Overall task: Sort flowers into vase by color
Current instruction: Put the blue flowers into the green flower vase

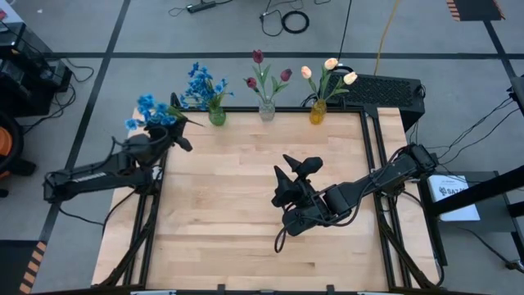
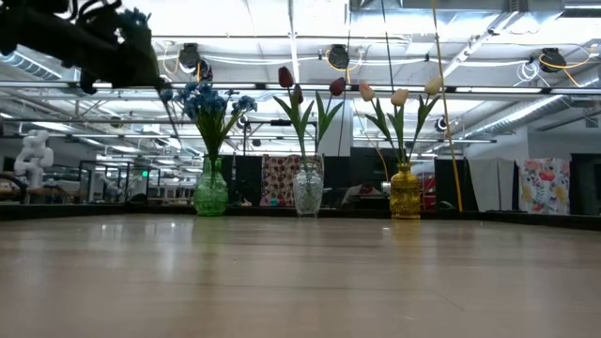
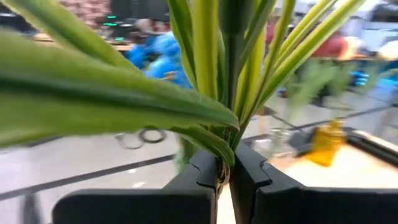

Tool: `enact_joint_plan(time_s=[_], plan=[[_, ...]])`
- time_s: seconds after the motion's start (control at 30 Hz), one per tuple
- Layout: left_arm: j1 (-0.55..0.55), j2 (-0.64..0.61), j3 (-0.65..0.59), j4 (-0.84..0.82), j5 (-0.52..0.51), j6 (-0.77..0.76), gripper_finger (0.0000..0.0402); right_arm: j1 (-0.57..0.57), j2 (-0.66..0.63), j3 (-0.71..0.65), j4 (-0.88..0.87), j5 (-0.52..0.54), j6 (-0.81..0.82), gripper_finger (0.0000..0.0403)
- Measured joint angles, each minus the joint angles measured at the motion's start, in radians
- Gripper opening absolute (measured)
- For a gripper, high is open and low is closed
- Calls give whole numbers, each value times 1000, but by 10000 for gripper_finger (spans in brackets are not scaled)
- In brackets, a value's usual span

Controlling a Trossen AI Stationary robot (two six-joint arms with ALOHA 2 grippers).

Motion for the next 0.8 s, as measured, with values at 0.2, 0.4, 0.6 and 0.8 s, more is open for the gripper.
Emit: enact_joint_plan(time_s=[0.2,0.4,0.6,0.8], plan=[[80,1,-35,6,-44,-50,15,0,0,0,-11,0,0,222],[190,1,-55,43,-17,-52,15,0,0,0,-17,0,0,222],[367,1,-55,99,142,-39,15,0,0,0,-17,0,0,222],[573,46,-55,179,342,-52,15,0,0,0,-17,0,-16,222]])
